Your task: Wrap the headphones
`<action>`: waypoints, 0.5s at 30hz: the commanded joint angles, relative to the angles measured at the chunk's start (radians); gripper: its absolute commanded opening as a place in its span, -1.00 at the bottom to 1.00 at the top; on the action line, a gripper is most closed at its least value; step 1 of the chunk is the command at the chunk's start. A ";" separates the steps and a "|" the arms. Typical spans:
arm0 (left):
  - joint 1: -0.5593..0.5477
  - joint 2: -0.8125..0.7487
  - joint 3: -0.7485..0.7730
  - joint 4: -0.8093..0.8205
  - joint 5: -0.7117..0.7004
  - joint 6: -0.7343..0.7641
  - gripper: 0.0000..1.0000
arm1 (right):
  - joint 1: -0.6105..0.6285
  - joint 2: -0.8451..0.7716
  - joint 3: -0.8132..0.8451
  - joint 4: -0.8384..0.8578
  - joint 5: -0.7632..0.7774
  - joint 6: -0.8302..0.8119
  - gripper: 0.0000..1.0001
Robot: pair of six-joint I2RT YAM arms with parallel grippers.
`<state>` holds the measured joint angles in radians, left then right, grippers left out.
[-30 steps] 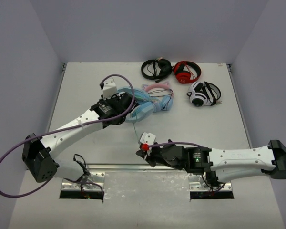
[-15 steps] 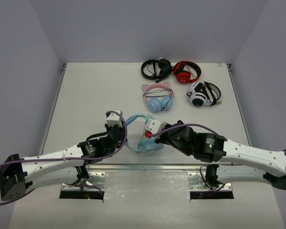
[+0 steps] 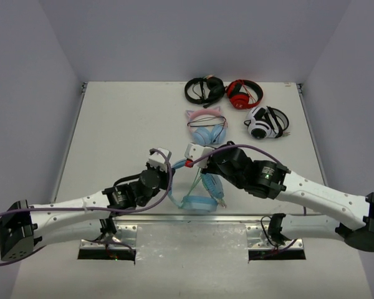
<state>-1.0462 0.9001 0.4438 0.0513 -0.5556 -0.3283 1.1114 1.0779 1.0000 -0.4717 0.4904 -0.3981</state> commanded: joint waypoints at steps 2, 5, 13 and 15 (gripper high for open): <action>-0.032 -0.018 0.032 0.042 0.094 0.037 -0.99 | -0.088 0.017 0.075 0.027 -0.013 -0.050 -0.61; -0.035 -0.024 0.032 0.042 0.098 0.032 -0.99 | -0.127 0.037 0.088 -0.018 -0.087 -0.018 -0.77; -0.035 -0.098 0.006 0.070 0.193 0.043 -0.99 | -0.290 0.112 0.051 -0.048 -0.203 0.067 -0.83; -0.037 -0.107 0.009 0.061 0.201 0.044 -0.99 | -0.326 0.135 0.066 -0.073 -0.243 0.088 -0.78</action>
<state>-1.0676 0.8326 0.4435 0.0475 -0.4503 -0.2890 0.8566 1.1957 1.0195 -0.5678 0.2680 -0.3477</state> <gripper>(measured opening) 0.128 0.105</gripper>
